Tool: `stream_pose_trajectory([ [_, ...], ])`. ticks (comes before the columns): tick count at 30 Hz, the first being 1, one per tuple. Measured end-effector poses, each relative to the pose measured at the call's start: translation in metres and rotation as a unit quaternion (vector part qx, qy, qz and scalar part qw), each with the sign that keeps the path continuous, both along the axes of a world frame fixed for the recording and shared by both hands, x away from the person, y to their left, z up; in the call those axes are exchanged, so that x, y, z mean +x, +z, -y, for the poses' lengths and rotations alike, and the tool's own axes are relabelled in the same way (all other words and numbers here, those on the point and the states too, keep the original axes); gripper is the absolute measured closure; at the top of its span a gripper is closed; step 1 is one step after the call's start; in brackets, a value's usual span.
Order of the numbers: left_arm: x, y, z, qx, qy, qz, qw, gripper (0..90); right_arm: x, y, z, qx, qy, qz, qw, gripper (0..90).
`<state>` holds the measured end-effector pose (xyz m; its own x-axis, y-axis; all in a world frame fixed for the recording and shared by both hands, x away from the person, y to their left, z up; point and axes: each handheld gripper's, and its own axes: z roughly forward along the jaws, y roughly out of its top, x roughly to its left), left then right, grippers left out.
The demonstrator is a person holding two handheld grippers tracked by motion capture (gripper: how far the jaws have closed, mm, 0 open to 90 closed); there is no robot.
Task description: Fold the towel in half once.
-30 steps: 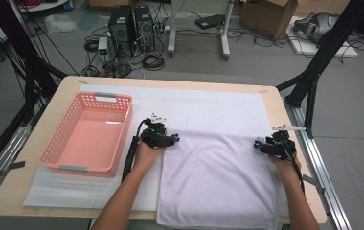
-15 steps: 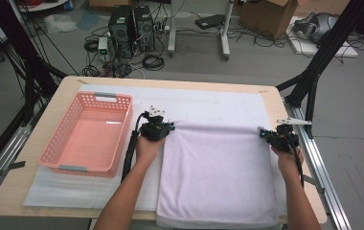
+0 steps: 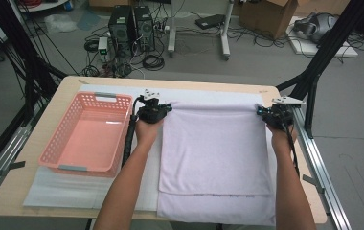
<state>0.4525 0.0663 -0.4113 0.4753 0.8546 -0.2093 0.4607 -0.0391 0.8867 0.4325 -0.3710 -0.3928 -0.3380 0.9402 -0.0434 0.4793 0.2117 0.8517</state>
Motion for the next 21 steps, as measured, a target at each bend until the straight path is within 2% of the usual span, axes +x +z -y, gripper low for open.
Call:
stream_pose_trajectory([
  [3,0.004,0.004,-0.002,-0.011,0.001,0.007,0.9999,85.7,0.003,0.003,-0.001,0.011,-0.007,0.01,0.9999,85.6],
  [6,0.006,0.005,-0.001,-0.017,0.004,0.018,0.9997,85.6,0.006,0.008,-0.001,0.013,-0.011,0.019,0.9997,85.4],
  [8,0.007,0.002,-0.001,-0.015,0.002,0.015,0.9998,83.1,0.008,0.009,-0.002,0.013,-0.02,0.019,0.9995,81.8],
  [9,0.007,0.0,-0.001,-0.011,0.003,0.008,0.9999,76.7,0.009,0.009,-0.003,0.02,-0.03,0.019,0.9992,74.4],
  [11,0.008,-0.004,-0.002,-0.022,0.004,-0.014,0.9996,57.8,0.009,0.008,-0.002,0.044,-0.041,0.012,0.9981,65.0],
  [12,0.007,-0.004,-0.002,-0.027,0.003,-0.019,0.9995,53.5,0.008,0.008,-0.001,0.041,-0.037,0.007,0.9984,64.9],
  [15,0.004,-0.001,-0.001,-0.027,-0.008,-0.023,0.9993,48.5,0.003,0.01,0.001,0.04,-0.031,0.003,0.9987,64.8],
  [18,-0.005,0.003,0.0,-0.039,-0.006,0.004,0.9992,49.9,-0.004,0.013,0.005,0.064,-0.028,0.004,0.9976,63.8],
  [21,-0.012,0.004,0.0,-0.04,-0.014,0.008,0.9991,50.0,-0.011,0.016,0.009,0.068,-0.02,-0.007,0.9974,62.9],
])
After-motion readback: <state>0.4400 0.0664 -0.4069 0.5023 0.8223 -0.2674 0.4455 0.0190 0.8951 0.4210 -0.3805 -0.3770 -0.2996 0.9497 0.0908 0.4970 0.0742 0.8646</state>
